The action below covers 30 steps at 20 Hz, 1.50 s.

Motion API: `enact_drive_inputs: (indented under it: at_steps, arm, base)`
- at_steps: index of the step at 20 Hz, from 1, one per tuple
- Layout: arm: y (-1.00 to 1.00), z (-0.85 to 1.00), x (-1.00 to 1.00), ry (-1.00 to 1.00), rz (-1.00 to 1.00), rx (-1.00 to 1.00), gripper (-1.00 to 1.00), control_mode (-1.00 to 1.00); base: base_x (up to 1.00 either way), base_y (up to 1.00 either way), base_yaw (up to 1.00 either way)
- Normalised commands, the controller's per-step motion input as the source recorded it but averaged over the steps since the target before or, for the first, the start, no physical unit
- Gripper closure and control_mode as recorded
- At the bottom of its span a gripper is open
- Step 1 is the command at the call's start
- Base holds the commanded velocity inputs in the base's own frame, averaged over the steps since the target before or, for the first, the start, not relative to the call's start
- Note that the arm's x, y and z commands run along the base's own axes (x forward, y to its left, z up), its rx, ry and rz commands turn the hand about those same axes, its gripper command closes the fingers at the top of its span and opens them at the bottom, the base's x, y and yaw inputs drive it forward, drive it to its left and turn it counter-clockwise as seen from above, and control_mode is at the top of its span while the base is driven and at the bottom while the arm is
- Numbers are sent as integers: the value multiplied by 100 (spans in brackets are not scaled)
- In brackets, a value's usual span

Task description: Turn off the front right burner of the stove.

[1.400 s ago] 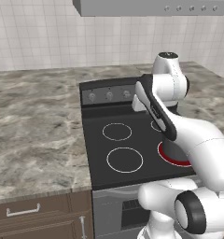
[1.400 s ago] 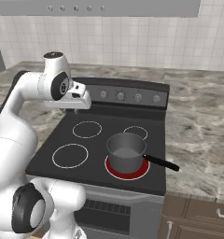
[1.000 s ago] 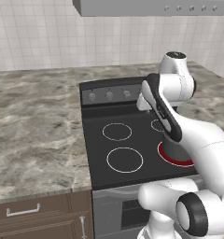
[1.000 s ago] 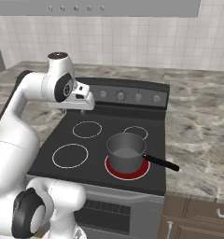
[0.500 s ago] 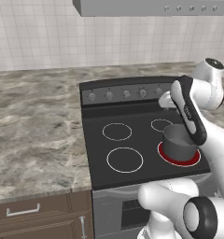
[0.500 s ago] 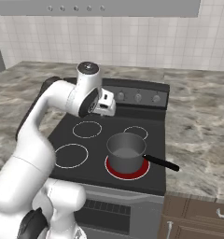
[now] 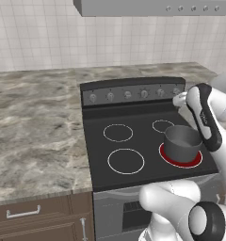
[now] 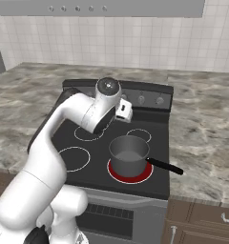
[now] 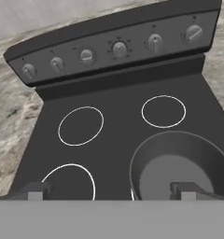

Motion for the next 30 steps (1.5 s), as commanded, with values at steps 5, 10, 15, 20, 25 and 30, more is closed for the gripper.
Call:
enact_drive_inputs:
  at_steps: [5,10,15,20,25,30]
  arm:
    - [-20,0,21,-11,-14,4,-100,-100]
    - [-23,0,18,-1,-13,2,-100,-100]
    - [-27,0,15,0,-11,1,-100,-100]
    - [-42,0,13,0,-8,5,-100,-100]
    - [-40,0,36,1,-8,4,-100,-100]
    - [-36,0,52,0,-9,5,-100,-100]
  base:
    - [0,0,0]
    - [0,0,0]
    - [0,0,0]
    - [0,0,0]
    - [0,0,0]
    - [0,0,0]
